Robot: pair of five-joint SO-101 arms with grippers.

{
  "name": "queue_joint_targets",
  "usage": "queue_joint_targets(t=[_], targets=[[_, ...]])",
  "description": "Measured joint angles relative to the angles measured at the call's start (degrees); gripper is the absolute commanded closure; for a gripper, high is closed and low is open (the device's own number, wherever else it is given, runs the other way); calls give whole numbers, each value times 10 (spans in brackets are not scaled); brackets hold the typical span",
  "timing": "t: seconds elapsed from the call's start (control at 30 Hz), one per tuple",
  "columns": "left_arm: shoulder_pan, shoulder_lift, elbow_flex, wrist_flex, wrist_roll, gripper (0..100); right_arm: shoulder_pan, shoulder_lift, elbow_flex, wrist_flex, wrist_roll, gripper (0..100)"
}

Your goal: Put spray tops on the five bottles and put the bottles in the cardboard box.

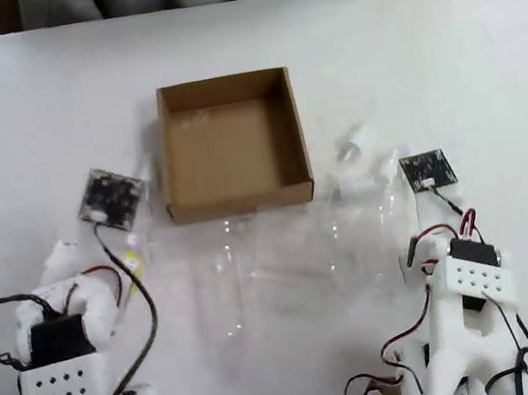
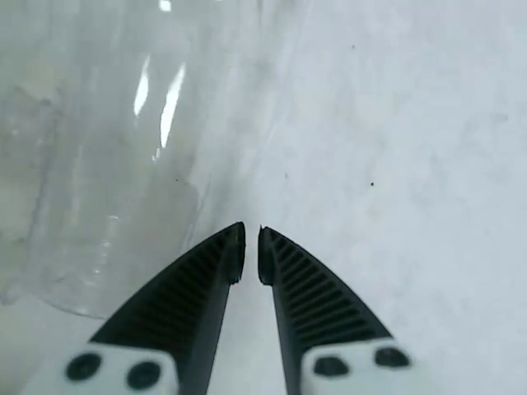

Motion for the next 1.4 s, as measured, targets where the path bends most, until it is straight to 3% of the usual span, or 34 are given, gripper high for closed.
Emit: queue_joint_targets(t=[0.13,0.27,0.43,0.6,1.03,1.27,1.4], targets=[[66,0,-54,94,-126,839,0,0,0,0,0,982],[113,0,-55,113,-220,839,0,0,0,0,0,982],[194,3,-56,112,-233,839,0,0,0,0,0,982],[258,91,-120,105,-233,839,0,0,0,-1,0,982],[258,463,-338,105,-273,838,0,0,0,-13,0,982],[220,515,-367,143,-398,836,0,0,0,-18,0,981],[207,517,-367,145,-414,745,0,0,2,-20,0,981]])
